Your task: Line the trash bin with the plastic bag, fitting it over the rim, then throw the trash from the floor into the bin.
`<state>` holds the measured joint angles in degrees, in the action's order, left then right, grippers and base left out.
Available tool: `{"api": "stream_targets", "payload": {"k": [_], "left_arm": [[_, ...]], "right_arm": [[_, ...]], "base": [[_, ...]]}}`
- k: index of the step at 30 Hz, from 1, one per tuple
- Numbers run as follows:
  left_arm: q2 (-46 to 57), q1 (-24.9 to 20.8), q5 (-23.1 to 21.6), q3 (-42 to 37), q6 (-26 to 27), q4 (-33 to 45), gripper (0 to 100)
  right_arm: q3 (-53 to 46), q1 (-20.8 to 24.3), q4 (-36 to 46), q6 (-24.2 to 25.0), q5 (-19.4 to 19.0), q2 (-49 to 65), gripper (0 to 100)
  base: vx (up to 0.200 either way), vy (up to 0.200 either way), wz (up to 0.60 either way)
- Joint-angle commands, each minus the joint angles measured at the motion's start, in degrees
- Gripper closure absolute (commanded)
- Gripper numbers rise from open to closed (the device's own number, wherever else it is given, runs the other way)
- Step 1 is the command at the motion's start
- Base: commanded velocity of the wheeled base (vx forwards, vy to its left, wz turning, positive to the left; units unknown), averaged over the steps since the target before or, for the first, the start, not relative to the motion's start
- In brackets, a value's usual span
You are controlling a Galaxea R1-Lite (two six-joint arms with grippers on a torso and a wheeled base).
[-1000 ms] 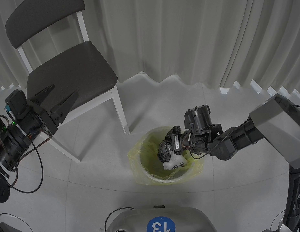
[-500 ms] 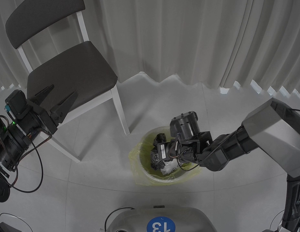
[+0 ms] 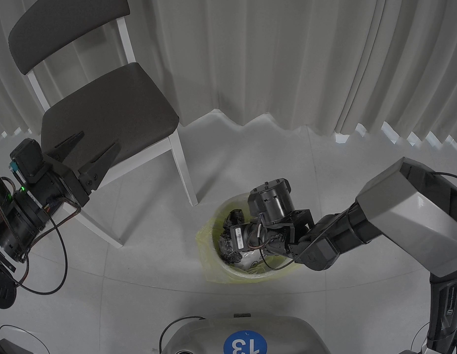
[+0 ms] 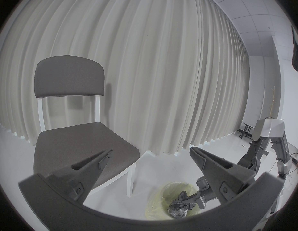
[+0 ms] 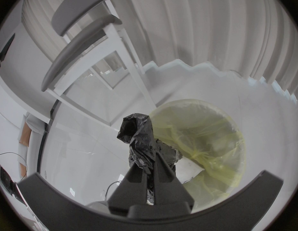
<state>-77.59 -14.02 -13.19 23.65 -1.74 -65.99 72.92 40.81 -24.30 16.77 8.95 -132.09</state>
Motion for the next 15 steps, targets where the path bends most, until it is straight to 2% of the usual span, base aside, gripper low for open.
{"api": "stream_targets", "payload": {"k": [1,6,11,15], "left_arm": [[0.2,0.0,0.1,-0.3,0.0,0.0,0],[1.0,0.0,0.1,-0.9,0.0,0.0,0],[1.0,0.0,0.0,-0.8,0.0,0.0,0],[1.0,-0.5,0.0,-1.0,0.0,0.0,0]], "right_arm": [[0.0,-4.0,-0.1,0.3,-0.1,-2.1,100],[-1.6,-5.4,0.0,-0.2,0.0,-1.9,100],[-2.6,-8.6,0.0,-1.9,0.0,-2.0,100],[-2.8,-8.0,-0.1,-2.8,0.0,-2.9,100]], "base": [[0.0,0.0,0.0],[0.0,0.0,0.0],[0.0,0.0,0.0],[0.0,0.0,0.0]]}}
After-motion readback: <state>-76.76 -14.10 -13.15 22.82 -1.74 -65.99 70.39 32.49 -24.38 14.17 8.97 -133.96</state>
